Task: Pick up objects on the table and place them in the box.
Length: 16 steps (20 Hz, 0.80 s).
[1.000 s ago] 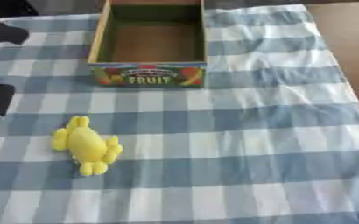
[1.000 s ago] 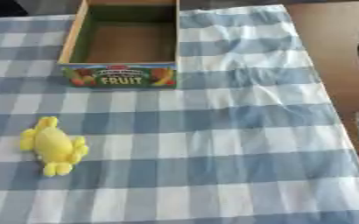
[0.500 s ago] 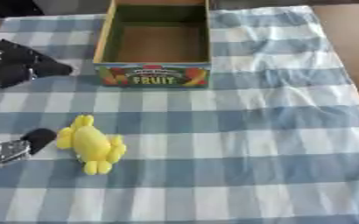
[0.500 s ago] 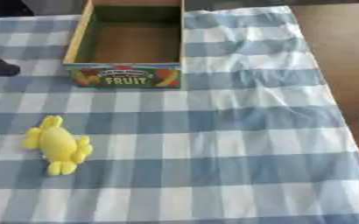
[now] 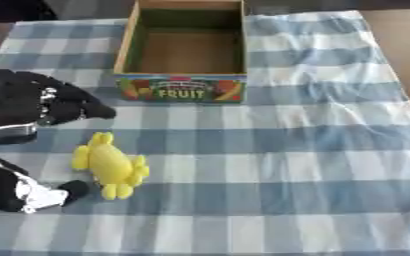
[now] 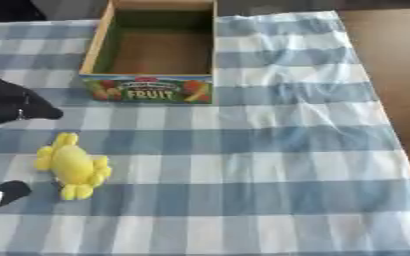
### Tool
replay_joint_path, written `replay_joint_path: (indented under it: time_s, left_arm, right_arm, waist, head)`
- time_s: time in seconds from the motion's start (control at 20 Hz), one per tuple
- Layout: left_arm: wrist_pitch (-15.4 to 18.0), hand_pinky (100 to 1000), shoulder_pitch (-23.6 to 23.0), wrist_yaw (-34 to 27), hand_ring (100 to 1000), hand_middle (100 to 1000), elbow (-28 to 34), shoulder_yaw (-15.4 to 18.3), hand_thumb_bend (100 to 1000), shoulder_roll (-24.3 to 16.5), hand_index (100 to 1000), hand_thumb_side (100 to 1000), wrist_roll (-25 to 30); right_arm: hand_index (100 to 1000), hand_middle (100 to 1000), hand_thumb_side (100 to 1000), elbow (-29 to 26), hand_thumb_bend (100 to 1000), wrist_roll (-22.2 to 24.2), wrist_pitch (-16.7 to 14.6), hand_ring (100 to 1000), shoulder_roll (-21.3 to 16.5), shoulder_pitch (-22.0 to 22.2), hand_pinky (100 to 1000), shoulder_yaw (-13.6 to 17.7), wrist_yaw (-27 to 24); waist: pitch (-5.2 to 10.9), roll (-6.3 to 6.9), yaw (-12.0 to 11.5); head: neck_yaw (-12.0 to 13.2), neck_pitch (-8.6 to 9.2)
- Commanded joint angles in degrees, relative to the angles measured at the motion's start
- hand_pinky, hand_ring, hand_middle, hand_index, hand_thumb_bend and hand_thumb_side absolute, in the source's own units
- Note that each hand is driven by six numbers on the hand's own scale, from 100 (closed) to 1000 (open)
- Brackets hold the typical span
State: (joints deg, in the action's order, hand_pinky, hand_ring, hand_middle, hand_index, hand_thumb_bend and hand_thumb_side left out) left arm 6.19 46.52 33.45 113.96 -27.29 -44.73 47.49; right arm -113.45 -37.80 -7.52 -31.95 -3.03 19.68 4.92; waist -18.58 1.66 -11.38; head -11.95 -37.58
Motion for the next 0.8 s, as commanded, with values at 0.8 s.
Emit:
replay_joint_path:
  time_s: [0.8]
  left_arm:
    - [-1.21, 892, 2.0, 3.82, 943, 908, -9.84, -2.56, 222, 4.13, 1000, 531, 3.77]
  right_arm:
    - [702, 434, 448, -1.14, 100, 0.65, 0.41, 504, 0.24, -0.58, 687, -0.38, -0.47]
  waist:
    - [0.58, -0.06, 0.61]
  head:
    - [1.0, 0.98]
